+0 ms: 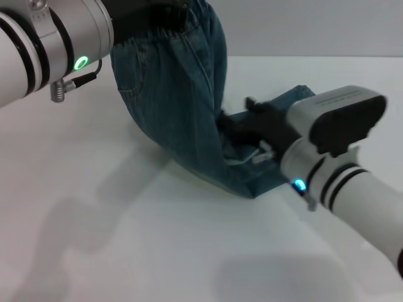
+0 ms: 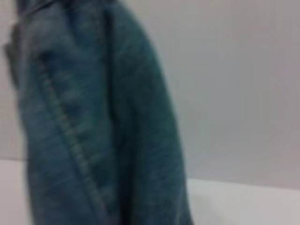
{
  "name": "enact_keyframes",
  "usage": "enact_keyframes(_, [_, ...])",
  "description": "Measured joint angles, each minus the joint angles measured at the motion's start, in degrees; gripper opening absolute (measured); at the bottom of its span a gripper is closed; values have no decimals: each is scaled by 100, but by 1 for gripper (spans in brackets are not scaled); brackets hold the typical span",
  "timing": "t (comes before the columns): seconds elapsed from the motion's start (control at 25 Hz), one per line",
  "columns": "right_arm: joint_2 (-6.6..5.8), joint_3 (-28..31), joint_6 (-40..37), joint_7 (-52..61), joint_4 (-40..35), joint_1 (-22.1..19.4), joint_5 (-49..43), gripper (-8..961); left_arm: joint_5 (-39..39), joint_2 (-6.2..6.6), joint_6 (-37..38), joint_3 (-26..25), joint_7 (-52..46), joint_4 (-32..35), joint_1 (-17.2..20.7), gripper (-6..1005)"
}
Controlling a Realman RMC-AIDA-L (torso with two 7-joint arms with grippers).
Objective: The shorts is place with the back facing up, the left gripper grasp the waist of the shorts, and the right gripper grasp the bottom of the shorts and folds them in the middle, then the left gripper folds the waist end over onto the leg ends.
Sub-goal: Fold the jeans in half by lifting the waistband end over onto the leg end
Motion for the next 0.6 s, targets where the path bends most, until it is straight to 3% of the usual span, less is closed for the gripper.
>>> enact_keyframes(0.6, [30,-867,367,442,461,1178,508,618,0,-5,130,-1,0,168,-59,23])
